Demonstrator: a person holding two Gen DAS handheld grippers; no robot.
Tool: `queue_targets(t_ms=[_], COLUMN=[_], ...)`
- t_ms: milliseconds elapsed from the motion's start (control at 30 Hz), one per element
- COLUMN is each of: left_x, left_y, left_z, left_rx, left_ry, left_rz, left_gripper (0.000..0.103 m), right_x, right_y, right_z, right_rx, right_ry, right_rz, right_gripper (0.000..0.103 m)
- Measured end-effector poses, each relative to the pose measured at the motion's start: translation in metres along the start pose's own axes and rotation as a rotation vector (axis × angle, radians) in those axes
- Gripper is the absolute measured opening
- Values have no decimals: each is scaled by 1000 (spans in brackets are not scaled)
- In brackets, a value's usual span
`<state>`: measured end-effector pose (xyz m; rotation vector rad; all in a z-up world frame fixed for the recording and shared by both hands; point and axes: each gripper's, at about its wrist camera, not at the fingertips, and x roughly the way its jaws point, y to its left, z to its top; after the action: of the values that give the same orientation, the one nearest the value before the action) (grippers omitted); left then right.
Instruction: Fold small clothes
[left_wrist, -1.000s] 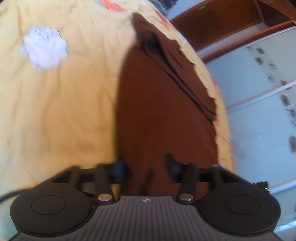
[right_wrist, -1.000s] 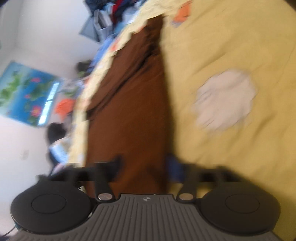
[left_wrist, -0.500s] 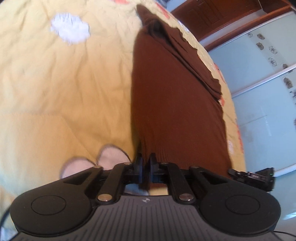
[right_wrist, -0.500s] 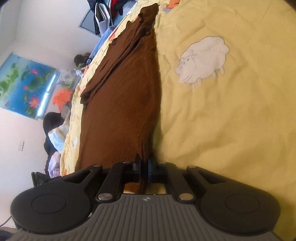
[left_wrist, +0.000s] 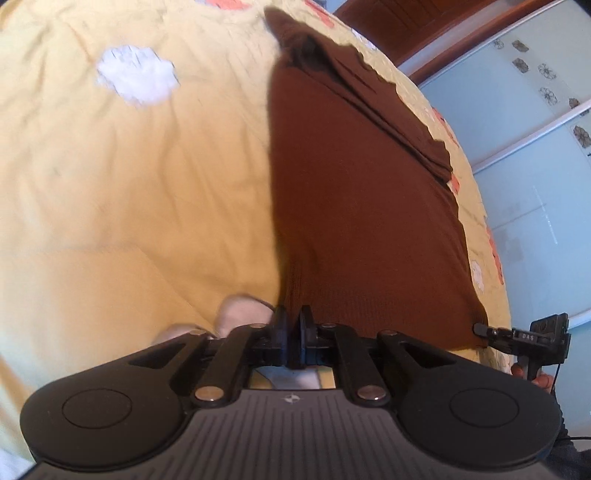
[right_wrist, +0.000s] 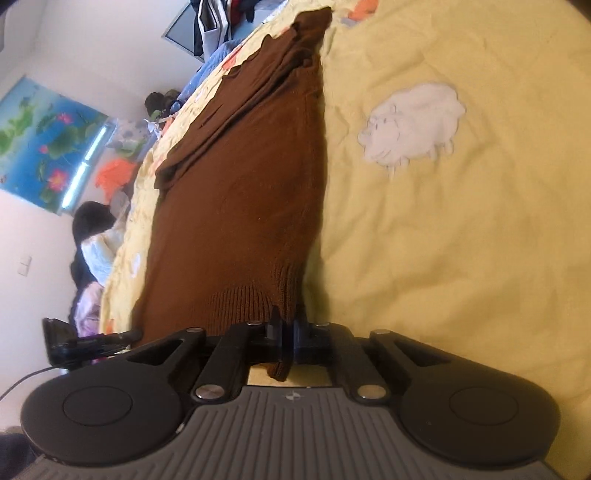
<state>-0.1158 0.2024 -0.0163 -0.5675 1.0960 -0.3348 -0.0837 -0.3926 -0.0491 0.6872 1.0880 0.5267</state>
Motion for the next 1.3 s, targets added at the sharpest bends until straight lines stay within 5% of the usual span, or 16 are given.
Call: queue_targets(t_ms=[67, 133, 167, 200, 267, 367, 500, 600, 700, 867, 933, 1000, 1100, 1267, 1300], left_x=[-17, -33, -38, -38, -24, 23, 119, 191, 186, 165, 147, 144, 184, 287, 302], left_y=[10, 12, 5, -9, -46, -94, -143, -132, -106, -113, -126, -148, -179, -203, -204], left_z=[22, 51, 66, 83, 117, 169, 223, 246, 225, 235, 243, 260, 294, 345, 351], left_rx=[-53, -81, -57, -5, 134, 240, 393, 409, 527, 556, 579, 631, 704, 748, 754], left_ry=[-72, -220, -301, -385, -501, -559, -482, -292, -337, -291, -353, -444, -429, -247, -217], left_rz=[41, 110, 169, 237, 318, 286, 350, 462, 422, 461, 411, 403, 415, 470, 480], left_gripper=[22, 45, 62, 67, 67, 67, 67, 68, 69, 67, 68, 71, 73, 71, 54], right_x=[4, -5, -10, -13, -5, 32, 103, 154, 176, 155, 152, 147, 159, 235, 248], right_y=[5, 15, 21, 26, 40, 66, 93, 99, 88, 75, 89, 105, 125, 128, 124], right_z=[10, 29, 41, 55, 93, 153, 218, 243, 228, 214, 236, 258, 298, 370, 379], right_rx=[7, -13, -35, -63, -128, -224, -344, -450, -653, -724, -652, -593, -606, -566, -543], right_ry=[35, -35, -97, -162, -256, -339, -346, -283, -258, -266, -207, -256, -330, -187, -158], right_rz=[4, -33, -55, -80, -137, -176, -218, -360, -491, -447, -418, -327, -263, -348, -351], right_gripper=[21, 51, 75, 86, 85, 85, 84, 83, 85, 87, 88, 89, 95, 88, 86])
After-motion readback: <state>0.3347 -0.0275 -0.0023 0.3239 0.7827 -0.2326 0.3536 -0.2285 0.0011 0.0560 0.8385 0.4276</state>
